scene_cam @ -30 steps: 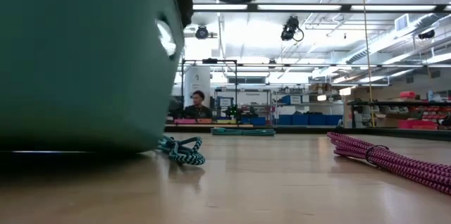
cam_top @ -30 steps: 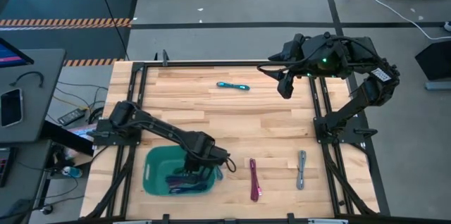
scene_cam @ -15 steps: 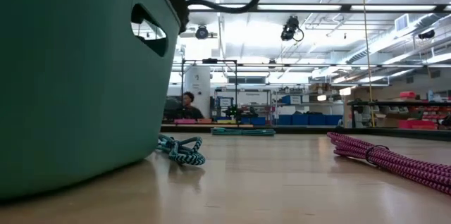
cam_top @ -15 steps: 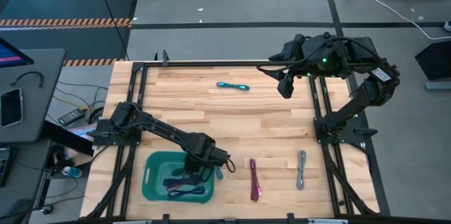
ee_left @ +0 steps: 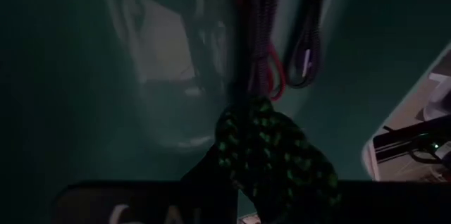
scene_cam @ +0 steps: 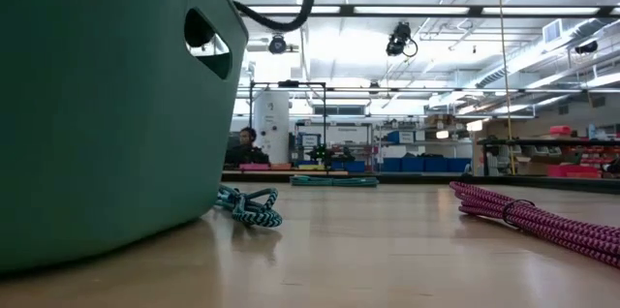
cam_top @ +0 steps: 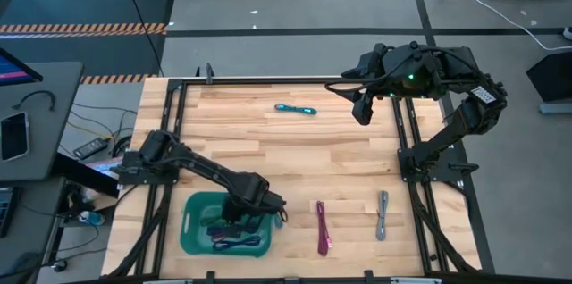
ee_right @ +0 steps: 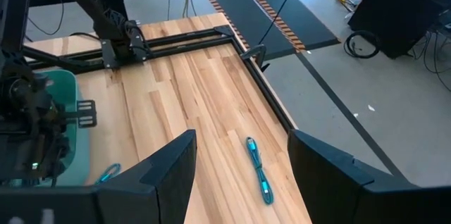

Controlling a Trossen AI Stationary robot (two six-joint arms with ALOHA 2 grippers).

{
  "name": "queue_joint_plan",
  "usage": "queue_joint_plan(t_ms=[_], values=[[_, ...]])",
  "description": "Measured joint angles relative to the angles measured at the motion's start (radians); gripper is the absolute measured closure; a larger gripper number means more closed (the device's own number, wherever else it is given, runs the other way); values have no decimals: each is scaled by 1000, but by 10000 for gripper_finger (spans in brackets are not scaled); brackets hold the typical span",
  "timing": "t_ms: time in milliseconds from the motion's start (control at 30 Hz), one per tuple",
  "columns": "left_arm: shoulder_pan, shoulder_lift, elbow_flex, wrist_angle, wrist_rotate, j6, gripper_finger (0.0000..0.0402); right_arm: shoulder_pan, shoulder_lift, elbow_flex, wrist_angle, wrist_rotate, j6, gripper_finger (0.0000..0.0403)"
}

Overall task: Pick and place USB-C Cables
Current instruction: Put the green charger cable into the green bin

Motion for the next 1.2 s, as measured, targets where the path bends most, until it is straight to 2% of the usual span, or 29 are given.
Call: queue_joint_plan(t_ms=[300, 567, 833, 1200], values=[[-9, 0, 0, 118, 3, -17, 381, 0, 0, 0, 2, 9, 0, 174], [-13, -1, 1, 128, -2, -23, 381, 0, 0, 0, 2, 9, 1, 174], [33, -1, 1, 128, -157, -13, 381, 0, 0, 0, 2, 9, 3, 174], [165, -1, 1, 127, -333, -1, 381, 0, 0, 0, -3, 8, 27, 174]])
